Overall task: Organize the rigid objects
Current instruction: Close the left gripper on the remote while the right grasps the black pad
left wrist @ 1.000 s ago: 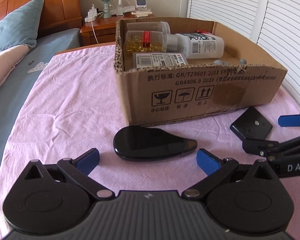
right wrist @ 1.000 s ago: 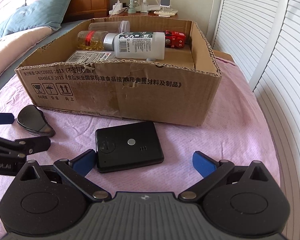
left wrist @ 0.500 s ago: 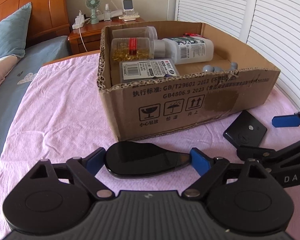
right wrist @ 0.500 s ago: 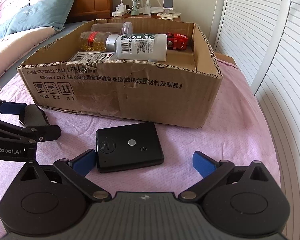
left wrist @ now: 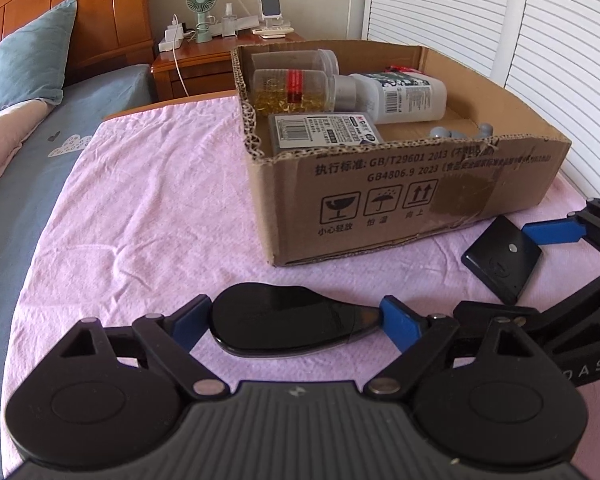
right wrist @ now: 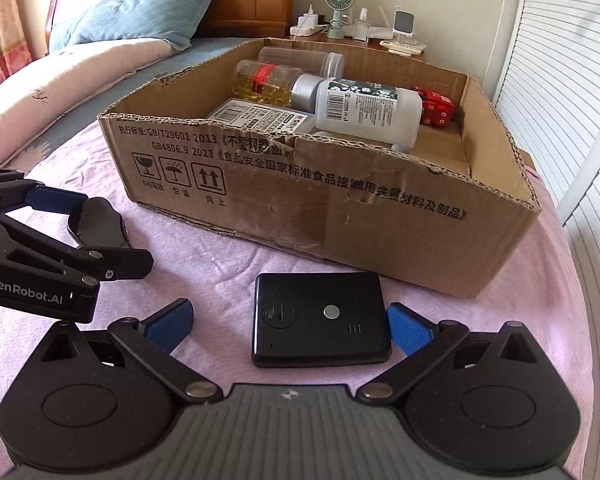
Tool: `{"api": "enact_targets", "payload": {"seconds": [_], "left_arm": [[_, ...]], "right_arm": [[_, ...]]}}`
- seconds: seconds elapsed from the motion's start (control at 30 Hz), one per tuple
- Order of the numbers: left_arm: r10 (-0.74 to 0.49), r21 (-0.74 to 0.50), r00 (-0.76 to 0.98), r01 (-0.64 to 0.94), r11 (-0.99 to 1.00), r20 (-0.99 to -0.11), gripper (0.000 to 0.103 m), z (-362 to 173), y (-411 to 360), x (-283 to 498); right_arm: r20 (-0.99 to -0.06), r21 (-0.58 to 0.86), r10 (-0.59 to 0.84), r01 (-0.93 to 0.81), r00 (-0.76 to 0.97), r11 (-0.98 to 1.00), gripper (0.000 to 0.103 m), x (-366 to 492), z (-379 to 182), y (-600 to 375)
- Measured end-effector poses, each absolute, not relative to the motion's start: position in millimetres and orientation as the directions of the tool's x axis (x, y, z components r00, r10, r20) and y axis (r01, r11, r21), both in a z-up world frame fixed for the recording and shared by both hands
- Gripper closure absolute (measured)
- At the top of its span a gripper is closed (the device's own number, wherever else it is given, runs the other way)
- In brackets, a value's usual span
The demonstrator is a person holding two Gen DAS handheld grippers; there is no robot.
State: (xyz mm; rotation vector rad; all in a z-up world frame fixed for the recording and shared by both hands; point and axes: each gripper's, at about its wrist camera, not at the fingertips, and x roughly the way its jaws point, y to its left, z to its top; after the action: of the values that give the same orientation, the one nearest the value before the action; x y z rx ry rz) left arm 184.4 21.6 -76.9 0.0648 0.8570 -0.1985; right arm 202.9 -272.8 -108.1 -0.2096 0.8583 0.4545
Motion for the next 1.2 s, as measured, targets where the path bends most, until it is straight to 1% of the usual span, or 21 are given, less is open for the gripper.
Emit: {"api": "enact_targets", "payload": {"seconds": [0.03, 0.07, 0.13, 0.2, 0.23, 0.4, 0.47, 0.6, 0.8, 1.1, 1.2], "left_arm": [[-0.149, -0.023, 0.637, 0.202, 0.979, -0.756, 0.013, -76.8, 22.1, 184.5], [-0.150, -0.023, 0.637, 0.203, 0.979, -0.756, 0.013, -76.8, 22.3, 184.3], [-0.151, -0.023, 0.637, 0.205, 0.978, -0.756, 0.013, -76.9, 22.4, 183.6], [-0.152, -0.022, 0.638, 0.207, 0.978, -0.755, 0.013, -77.0, 22.3, 183.7], [-0.152, -0.022, 0.637, 0.207, 0.978, -0.756, 0.013, -77.0, 22.4, 183.8], [-0.154, -0.020, 0.631, 0.215, 0.976, -0.760, 0.013, -76.3, 22.3, 182.3], [-0.159, -0.021, 0.627, 0.222, 0.975, -0.762, 0.013, -76.1, 22.8, 182.1], [-0.169, -0.020, 0.620, 0.239, 0.971, -0.766, 0.013, -75.6, 23.6, 183.4], [-0.171, -0.022, 0.621, 0.240, 0.971, -0.765, 0.013, -75.8, 23.3, 183.8], [-0.174, -0.024, 0.619, 0.244, 0.970, -0.766, 0.013, -75.7, 22.9, 182.8], [-0.194, -0.042, 0.610, 0.254, 0.966, -0.768, 0.013, -74.6, 23.7, 181.7]], "right_arm": [[-0.768, 0.005, 0.303, -0.468, 0.564, 0.884, 0.000, 203.1, -107.9, -273.5], [-0.768, 0.001, 0.302, -0.471, 0.565, 0.882, 0.002, 202.6, -107.4, -273.5], [-0.767, -0.002, 0.304, -0.476, 0.565, 0.879, 0.011, 202.2, -105.0, -274.6], [-0.768, -0.007, 0.295, -0.468, 0.568, 0.884, 0.025, 203.6, -101.9, -275.9], [-0.771, -0.009, 0.285, -0.457, 0.570, 0.889, 0.028, 205.3, -100.5, -277.2], [-0.777, -0.011, 0.274, -0.448, 0.567, 0.894, 0.028, 207.9, -99.2, -279.0], [-0.776, -0.014, 0.276, -0.453, 0.567, 0.891, 0.026, 209.5, -99.7, -279.6], [-0.775, -0.017, 0.291, -0.479, 0.561, 0.878, 0.026, 212.9, -100.6, -280.3], [-0.781, -0.014, 0.298, -0.492, 0.549, 0.870, 0.029, 213.3, -99.3, -277.5], [-0.786, -0.008, 0.290, -0.478, 0.546, 0.878, 0.029, 212.7, -98.8, -276.6], [-0.788, -0.014, 0.283, -0.477, 0.546, 0.879, 0.029, 209.8, -97.8, -274.9]]}}
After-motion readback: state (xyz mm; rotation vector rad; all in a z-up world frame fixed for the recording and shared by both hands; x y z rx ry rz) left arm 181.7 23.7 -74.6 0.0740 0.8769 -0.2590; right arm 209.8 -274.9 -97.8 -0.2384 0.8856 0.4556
